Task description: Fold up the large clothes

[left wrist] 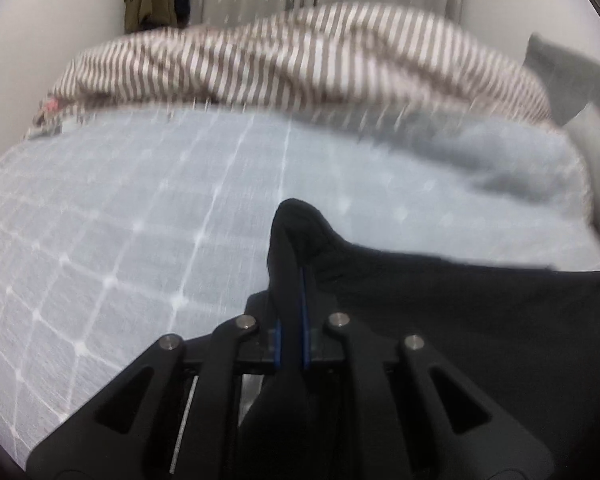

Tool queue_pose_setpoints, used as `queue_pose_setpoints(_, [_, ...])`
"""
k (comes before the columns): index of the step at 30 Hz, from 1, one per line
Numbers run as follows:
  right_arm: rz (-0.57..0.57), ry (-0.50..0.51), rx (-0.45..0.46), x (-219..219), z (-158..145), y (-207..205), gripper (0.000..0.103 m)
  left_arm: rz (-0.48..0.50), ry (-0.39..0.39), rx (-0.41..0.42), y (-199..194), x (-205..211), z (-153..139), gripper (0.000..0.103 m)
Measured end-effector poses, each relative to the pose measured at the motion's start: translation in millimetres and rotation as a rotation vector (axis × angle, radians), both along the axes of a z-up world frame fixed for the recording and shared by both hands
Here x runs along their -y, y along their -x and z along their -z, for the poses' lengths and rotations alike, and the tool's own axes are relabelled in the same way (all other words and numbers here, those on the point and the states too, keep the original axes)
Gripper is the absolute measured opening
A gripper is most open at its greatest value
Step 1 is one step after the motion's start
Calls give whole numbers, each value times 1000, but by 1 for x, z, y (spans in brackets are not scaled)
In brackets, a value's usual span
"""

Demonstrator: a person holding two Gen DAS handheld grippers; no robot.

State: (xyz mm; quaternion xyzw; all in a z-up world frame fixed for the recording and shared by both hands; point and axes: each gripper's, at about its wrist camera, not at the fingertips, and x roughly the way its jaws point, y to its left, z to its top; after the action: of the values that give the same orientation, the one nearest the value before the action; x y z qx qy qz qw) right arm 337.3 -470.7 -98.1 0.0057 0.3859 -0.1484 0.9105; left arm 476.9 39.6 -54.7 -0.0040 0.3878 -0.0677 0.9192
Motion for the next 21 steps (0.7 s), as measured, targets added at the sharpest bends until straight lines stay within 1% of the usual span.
queue_pose_setpoints(1, [16, 10, -47, -2, 16, -4, 7, -15, -10, -71, -6, -2, 16, 17])
queue_pose_setpoints(2, [24, 12, -78, -3, 24, -7, 11, -33, -19, -97, -7, -4, 20, 21])
queue_pose_setpoints(3, [28, 23, -108, -5, 30, -9, 15, -54, -38, -96, -6, -5, 18, 28])
queue_pose_setpoints(4, [35, 59, -121, -10, 30, -9, 20, -65, -63, -70, -2, -5, 9, 35])
queue_pose_setpoints(5, [39, 106, -114, -17, 23, -6, 26, -52, -78, -32, 4, -3, -3, 39])
queue_pose_setpoints(7, [28, 156, -53, -36, 1, 1, 59, -19, -57, 33, 18, 3, -25, 62])
queue_pose_setpoints(8, [1, 140, 4, -51, -11, 7, 64, 2, -23, 54, 25, 9, -36, 64])
queue_pose_setpoints(9, [-31, 108, 36, -66, -22, 8, 65, 28, 11, 54, 30, 17, -43, 64])
queue_pose_setpoints(10, [-73, 69, 47, -85, -29, 7, 65, 67, 62, 32, 35, 31, -46, 65])
queue_pose_setpoints(11, [-130, 19, 48, -113, -35, 5, 65, 94, 94, 9, 38, 42, -47, 65])
queue_pose_setpoints(13, [-244, -56, 37, -162, -35, 1, 66, 143, 168, -44, 41, 64, -38, 67])
queue_pose_setpoints(14, [-308, -85, 12, -189, -30, -1, 66, 152, 182, -86, 38, 74, -28, 67])
queue_pose_setpoints(15, [-352, -100, -20, -207, -22, -4, 66, 140, 166, -123, 34, 78, -17, 67])
queue_pose_setpoints(16, [-366, -96, -50, -218, -12, -7, 66, 105, 125, -166, 27, 75, -3, 67])
queue_pose_setpoints(17, [-362, -88, -72, -219, -3, -8, 66, 77, 104, -192, 21, 69, 7, 67])
queue_pose_setpoints(18, [-344, -98, -90, -208, 5, -8, 66, 48, 105, -223, 15, 54, 16, 67])
queue_pose_setpoints(19, [-319, -115, -99, -191, 10, -8, 66, 43, 130, -238, 10, 36, 22, 66])
queue_pose_setpoints(20, [-268, -142, -107, -162, 14, -8, 67, 27, 113, -238, 7, 23, 24, 66])
queue_pose_setpoints(21, [-199, -180, -115, -125, 18, -7, 72, 6, 58, -227, 4, 10, 24, 66])
